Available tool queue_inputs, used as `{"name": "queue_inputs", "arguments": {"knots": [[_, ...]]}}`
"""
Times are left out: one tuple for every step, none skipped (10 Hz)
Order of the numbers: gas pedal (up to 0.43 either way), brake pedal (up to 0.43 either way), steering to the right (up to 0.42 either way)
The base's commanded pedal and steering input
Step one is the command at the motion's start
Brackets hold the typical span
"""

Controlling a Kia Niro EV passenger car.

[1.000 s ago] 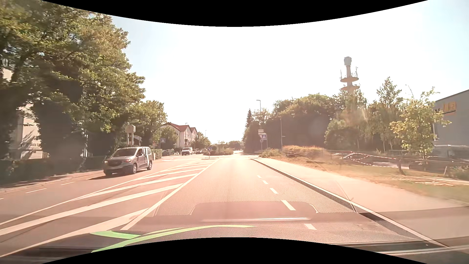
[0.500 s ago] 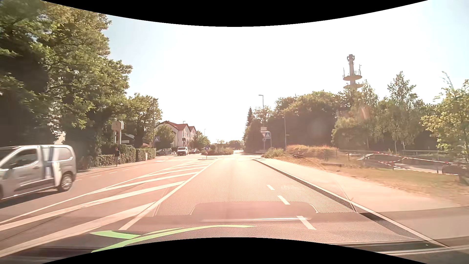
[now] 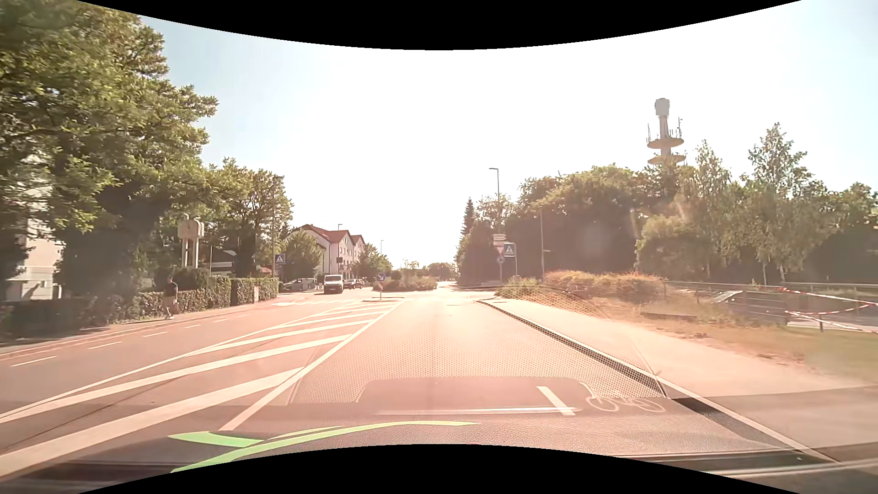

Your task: Follow the waypoints while adhering to traffic rules and regulations

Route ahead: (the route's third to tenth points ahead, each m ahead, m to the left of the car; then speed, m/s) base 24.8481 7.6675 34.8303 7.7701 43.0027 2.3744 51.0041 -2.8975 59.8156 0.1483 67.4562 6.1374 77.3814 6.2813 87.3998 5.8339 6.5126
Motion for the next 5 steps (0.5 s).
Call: {"name": "queue_inputs", "arguments": {"knots": [[0.02,0.0,-0.001],[0.02,0.0,-0.001],[0.02,0.0,-0.001],[0.02,0.0,-0.001],[0.02,0.0,-0.001]]}}
